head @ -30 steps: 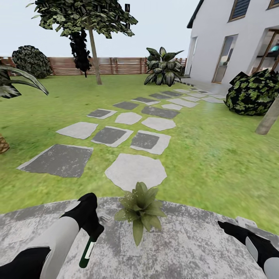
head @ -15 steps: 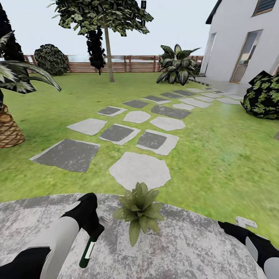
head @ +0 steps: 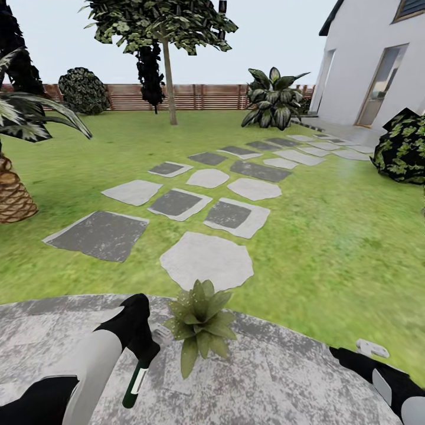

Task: Pick up the pesticide atomizer in the garden and spray insectifuge to fully cover both potted plants in the garden.

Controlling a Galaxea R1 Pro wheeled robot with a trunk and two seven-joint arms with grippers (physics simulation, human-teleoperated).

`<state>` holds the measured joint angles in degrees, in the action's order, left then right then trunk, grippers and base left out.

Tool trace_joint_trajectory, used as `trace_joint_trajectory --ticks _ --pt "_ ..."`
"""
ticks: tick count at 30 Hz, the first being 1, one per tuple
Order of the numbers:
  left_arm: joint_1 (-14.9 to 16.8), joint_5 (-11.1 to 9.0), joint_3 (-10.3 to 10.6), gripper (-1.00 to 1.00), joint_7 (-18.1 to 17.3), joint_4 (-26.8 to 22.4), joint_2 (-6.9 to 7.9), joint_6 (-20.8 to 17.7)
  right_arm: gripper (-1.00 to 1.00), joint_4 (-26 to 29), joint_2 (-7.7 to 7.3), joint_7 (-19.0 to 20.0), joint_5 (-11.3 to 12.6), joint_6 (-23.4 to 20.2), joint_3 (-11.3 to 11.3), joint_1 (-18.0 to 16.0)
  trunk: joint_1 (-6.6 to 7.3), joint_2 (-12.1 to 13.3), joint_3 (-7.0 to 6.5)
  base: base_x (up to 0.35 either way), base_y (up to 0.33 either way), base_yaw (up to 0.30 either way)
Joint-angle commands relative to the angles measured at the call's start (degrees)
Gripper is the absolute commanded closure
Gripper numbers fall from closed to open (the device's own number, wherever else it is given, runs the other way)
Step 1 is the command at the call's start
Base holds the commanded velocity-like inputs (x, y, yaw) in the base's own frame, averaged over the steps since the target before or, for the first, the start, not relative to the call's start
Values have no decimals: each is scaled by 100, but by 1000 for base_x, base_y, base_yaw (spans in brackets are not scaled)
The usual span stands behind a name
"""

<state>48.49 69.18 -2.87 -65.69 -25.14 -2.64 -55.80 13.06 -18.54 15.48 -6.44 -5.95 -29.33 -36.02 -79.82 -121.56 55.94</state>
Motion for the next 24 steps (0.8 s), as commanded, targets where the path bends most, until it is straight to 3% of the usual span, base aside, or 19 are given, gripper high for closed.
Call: trace_joint_trajectory --ticks 1,8,17,24 --pt "2 60 -30 100 -53 -8 -6 -36 -100 7 1 38 -60 -32 -48 -2 1 -2 5 2 -309 0" --pt "2 60 -30 100 -54 -8 -8 -36 -100 8 0 47 -56 -37 -47 -2 1 -2 9 0 -241 41" --pt "2 88 -34 100 -50 -8 -8 -36 -100 0 3 51 -59 -37 -39 -2 1 -2 38 0 -21 222" --pt "2 112 -39 100 -47 -8 -1 -47 -100 17 0 51 -96 -37 -21 -2 1 -2 42 0 0 82"
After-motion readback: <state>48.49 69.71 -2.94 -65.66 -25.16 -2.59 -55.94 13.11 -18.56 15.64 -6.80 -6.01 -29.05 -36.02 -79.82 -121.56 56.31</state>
